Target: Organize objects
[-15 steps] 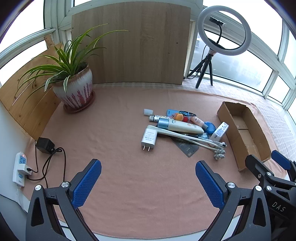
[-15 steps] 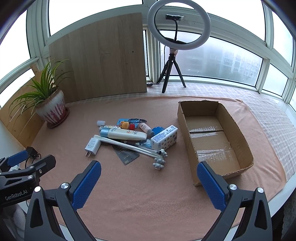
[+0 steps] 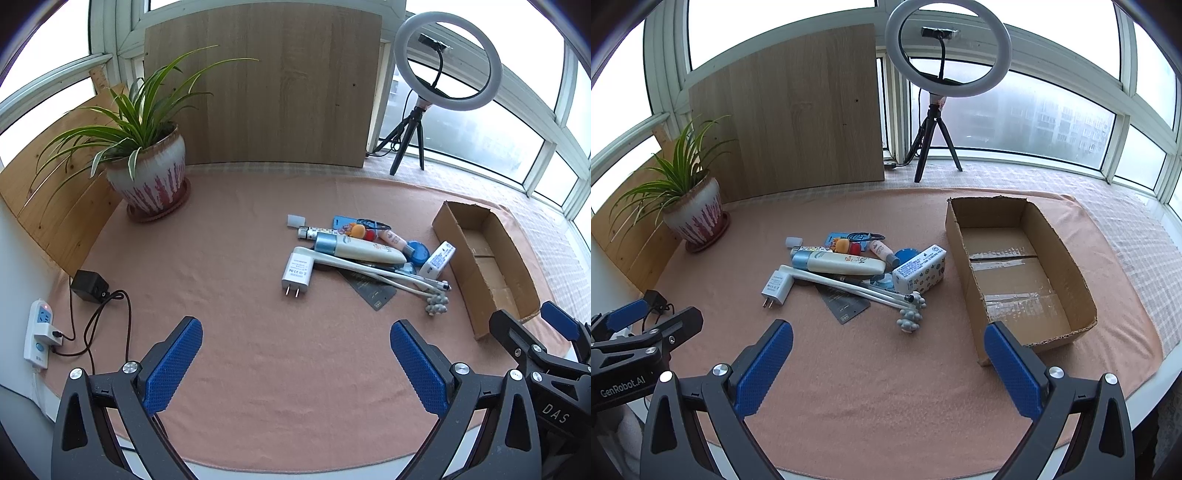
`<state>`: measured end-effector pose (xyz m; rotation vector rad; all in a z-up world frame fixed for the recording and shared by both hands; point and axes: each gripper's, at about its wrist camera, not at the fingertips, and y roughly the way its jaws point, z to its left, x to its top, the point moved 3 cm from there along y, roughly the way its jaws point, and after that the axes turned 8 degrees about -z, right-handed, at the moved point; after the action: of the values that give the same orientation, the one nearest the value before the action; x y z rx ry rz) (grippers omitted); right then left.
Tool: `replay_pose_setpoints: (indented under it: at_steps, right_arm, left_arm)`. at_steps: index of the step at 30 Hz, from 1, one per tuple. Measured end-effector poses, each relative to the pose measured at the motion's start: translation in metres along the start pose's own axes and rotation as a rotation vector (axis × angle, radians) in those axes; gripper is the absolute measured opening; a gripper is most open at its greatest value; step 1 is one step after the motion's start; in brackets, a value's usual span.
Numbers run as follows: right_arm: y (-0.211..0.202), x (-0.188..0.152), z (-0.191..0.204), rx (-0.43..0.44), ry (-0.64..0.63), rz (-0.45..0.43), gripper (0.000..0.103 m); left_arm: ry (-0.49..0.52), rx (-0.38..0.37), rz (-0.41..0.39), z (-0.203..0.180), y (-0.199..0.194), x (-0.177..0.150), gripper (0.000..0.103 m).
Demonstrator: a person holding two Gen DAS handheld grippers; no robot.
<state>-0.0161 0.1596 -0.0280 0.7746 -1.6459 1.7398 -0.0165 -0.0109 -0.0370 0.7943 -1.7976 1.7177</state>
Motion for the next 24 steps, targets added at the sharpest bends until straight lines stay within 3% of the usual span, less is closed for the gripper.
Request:
replay_pose_setpoints:
  at_steps: [24]
  right_arm:
    - [-0.0039,-0.004,-0.0008,0.004,0.007,0.007,0.102]
  left_arm:
    - [0.015,-0.003,0.004,-0.0055,-0.0022,0.0014,0.103]
